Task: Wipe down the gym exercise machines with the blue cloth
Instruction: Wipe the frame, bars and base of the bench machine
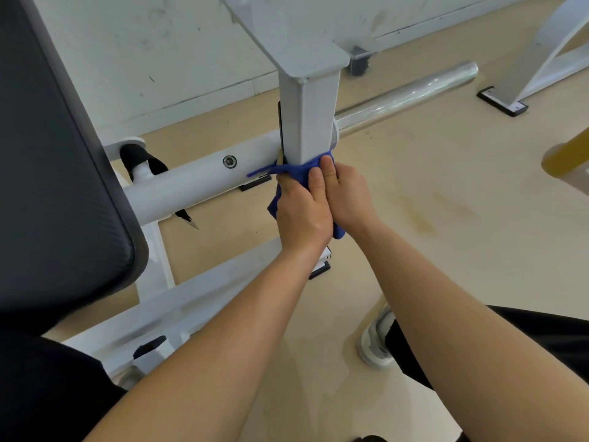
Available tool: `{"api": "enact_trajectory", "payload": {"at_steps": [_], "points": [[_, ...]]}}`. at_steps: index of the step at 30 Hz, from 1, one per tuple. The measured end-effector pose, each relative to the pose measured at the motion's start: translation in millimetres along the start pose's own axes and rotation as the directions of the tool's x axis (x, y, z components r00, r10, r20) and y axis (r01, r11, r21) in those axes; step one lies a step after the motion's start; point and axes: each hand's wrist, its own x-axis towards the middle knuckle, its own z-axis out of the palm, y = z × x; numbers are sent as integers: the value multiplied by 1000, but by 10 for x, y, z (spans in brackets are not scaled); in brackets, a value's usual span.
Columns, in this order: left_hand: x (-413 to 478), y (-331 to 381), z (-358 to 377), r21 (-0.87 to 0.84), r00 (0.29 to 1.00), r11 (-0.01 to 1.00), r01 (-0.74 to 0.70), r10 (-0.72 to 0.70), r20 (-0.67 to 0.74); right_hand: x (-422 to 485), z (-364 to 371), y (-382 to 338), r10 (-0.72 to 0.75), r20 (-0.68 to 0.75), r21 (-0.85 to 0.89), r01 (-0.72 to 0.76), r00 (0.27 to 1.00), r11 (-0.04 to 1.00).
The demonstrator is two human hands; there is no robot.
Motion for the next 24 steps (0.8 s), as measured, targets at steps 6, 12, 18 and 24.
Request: {"api": "enact_trajectory", "payload": {"at_steps": [6, 12, 18, 24], "points": [[135, -163, -30, 100, 997, 995, 12, -19, 73, 100, -20, 148, 26, 157, -33, -22, 987, 999], [163, -316, -9, 108, 994, 993, -38, 27, 103, 33, 100, 268, 33, 153, -7, -32, 988, 999], [121, -223, -32, 80, 995, 997, -14, 6, 102, -29, 168, 224, 63, 150, 29, -69, 987, 997], [153, -245, -3, 37, 997, 999, 0, -3, 73, 76, 61, 149, -10, 103, 41, 6, 995, 999]]}}
